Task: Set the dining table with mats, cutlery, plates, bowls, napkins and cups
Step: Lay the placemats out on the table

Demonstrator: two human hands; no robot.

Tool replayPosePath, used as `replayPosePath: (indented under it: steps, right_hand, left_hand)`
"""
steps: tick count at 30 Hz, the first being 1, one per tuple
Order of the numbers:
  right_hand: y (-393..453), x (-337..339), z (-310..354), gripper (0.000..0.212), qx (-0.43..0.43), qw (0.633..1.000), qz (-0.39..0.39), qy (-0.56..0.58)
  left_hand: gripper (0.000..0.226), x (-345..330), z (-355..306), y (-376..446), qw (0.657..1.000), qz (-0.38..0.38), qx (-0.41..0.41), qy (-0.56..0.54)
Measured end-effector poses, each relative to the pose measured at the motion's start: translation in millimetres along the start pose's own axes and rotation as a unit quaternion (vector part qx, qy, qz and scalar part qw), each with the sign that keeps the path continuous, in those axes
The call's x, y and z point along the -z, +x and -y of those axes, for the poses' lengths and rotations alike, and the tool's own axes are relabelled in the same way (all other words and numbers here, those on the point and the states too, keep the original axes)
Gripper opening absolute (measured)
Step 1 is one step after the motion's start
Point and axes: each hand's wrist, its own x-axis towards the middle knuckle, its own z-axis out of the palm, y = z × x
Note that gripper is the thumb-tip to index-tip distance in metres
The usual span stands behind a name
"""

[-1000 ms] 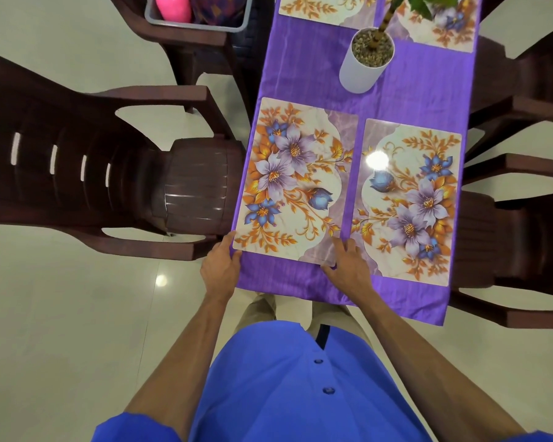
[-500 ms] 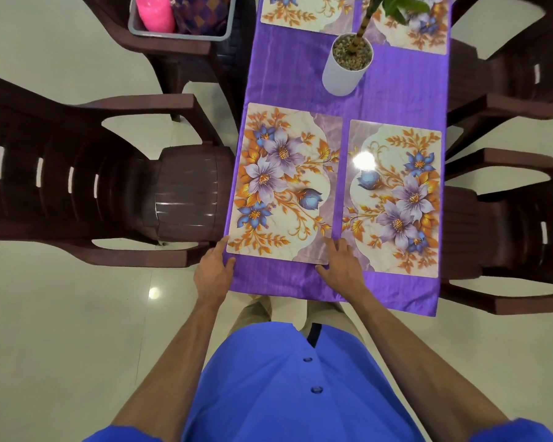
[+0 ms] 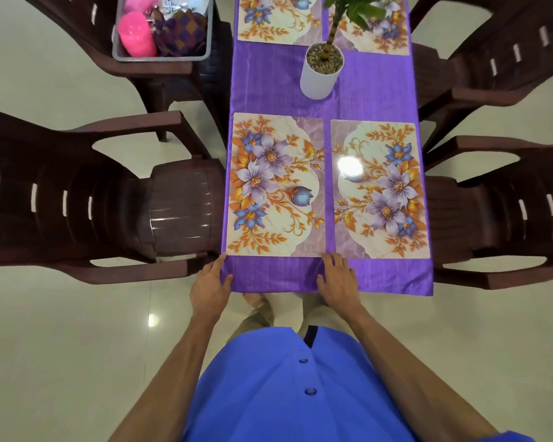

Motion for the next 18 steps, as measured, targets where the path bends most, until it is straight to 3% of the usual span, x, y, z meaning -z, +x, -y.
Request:
replayPosePath:
  steps: [5, 10, 18]
  right_hand:
    - [-5.9, 4.3, -23.1, 0.039, -0.040, 0.999, -0.026, 0.023]
    - [-6.0, 11.2, -55.1, 0.042, -0.038, 0.997, -0.036, 0.048]
    - [5.7, 34.3, -107.4, 0.040, -0.019, 0.995, -0.023, 0.092]
  left_hand:
    - [0.062, -6.3, 0.4, -13.2, 0.999, -0.030, -0.005, 0.022]
    - [0.059, -18.6, -15.3, -27.5, 0.997, -0.064, -0.032, 0.010]
    - [0.054, -36.3, -88.0, -31.2, 0.994, -0.068, -0.069, 0.046]
